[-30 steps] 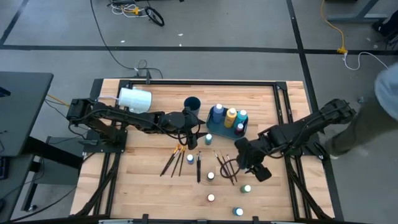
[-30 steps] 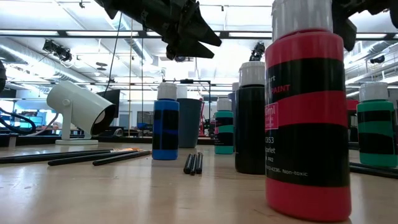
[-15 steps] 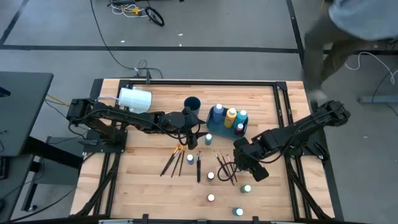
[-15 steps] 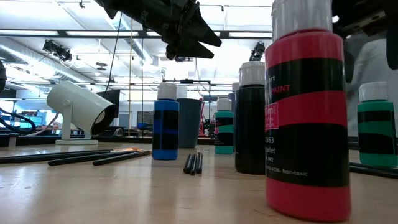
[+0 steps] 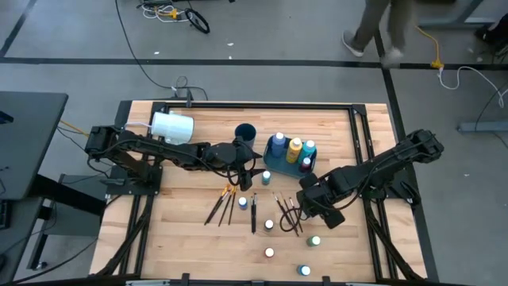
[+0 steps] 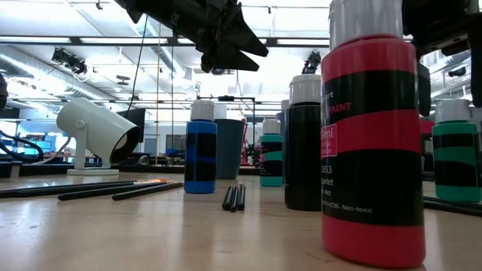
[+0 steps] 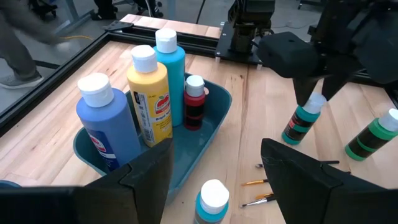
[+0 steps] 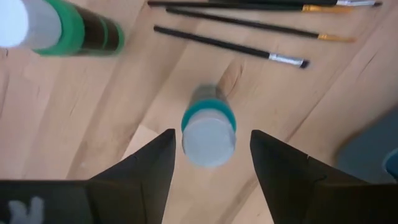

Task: Pick & Place Paint Supplies
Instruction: Put the small light blue paint bottle into the blue bin

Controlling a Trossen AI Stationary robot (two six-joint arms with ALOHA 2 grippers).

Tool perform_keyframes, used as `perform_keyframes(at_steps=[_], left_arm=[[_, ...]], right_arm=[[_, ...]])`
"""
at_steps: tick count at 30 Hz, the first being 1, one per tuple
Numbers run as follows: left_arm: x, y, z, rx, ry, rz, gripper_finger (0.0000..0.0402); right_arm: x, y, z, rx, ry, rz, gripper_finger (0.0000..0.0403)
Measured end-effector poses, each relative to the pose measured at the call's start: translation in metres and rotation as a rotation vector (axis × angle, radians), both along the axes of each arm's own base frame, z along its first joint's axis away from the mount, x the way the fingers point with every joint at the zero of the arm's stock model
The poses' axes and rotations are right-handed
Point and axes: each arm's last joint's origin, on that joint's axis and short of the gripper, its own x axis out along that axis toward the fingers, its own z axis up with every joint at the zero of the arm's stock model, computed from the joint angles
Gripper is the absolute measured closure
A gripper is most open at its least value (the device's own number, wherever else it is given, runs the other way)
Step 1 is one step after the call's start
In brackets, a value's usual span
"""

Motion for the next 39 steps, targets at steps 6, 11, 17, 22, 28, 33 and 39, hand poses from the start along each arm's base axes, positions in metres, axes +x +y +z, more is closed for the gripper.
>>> perform_keyframes(at_steps=[6, 11, 17, 22, 28, 33, 39], left_arm=[[0.000, 0.000, 0.000, 0.000, 0.000, 0.000, 0.0152], [0.000, 0.000, 0.000, 0.000, 0.000, 0.000, 0.0152], [0.000, 0.000, 0.000, 0.000, 0.000, 0.000, 0.0152], [0.000, 0.000, 0.000, 0.000, 0.000, 0.000, 0.0152], [0.000, 0.000, 0.000, 0.000, 0.000, 0.000, 0.0152], [0.000, 0.000, 0.000, 0.000, 0.000, 0.000, 0.0152], [0.000, 0.000, 0.000, 0.000, 0.000, 0.000, 0.0152]], right_arm=[[0.000, 0.000, -0.001, 0.001, -0.005, -0.001, 0.0199], [-0.005, -0.002, -0.010, -0.011, 0.030, -0.005, 0.0230], [-0.007, -0.003, -0.017, -0.017, 0.045, -0.006, 0.0286], [-0.005, -0.002, -0.016, -0.008, 0.029, -0.032, 0.0346], [-0.005, -0.006, -0.016, -0.099, -0.002, -0.203, 0.0368], [-0.005, -0.005, -0.016, -0.056, 0.021, -0.242, 0.0339], [-0.005, -0.005, -0.016, -0.056, 0.018, -0.244, 0.0283]])
